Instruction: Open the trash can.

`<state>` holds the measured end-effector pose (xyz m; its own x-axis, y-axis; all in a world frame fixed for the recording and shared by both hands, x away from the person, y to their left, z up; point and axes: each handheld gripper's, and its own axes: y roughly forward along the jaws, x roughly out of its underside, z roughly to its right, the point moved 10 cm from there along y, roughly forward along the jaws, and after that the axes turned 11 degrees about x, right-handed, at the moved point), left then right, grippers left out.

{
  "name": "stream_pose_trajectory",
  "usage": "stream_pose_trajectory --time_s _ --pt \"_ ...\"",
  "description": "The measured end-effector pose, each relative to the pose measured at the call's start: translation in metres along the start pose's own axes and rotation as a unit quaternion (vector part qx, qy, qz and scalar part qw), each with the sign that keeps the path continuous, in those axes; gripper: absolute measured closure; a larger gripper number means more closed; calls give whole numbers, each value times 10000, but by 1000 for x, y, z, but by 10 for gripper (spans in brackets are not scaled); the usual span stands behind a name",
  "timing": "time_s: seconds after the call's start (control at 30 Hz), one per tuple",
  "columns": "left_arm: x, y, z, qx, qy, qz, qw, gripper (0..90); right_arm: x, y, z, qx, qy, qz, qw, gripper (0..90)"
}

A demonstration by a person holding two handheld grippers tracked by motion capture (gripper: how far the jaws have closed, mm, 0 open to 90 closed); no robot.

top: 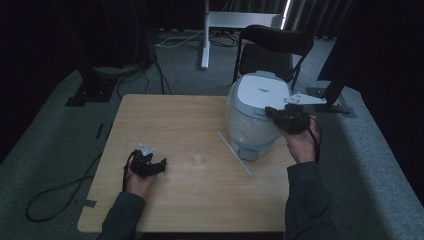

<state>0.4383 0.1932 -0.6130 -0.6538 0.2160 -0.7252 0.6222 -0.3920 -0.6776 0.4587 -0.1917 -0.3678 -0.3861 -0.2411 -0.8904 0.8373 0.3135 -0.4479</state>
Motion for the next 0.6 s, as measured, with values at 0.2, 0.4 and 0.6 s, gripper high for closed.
stream_pose_trajectory --time_s 0.2,0.4,0.6 --pt "0 0 0 -1 -1 1 10000 260 -4 5 -4 -66 -10 3 10000 896" --pt "0 0 0 0 0 5 10000 260 -4 7 -7 -84 -16 47 10000 898" --pt "0 0 0 1 0 7 10000 260 -2 7 -7 -73 -46 73 9999 900"
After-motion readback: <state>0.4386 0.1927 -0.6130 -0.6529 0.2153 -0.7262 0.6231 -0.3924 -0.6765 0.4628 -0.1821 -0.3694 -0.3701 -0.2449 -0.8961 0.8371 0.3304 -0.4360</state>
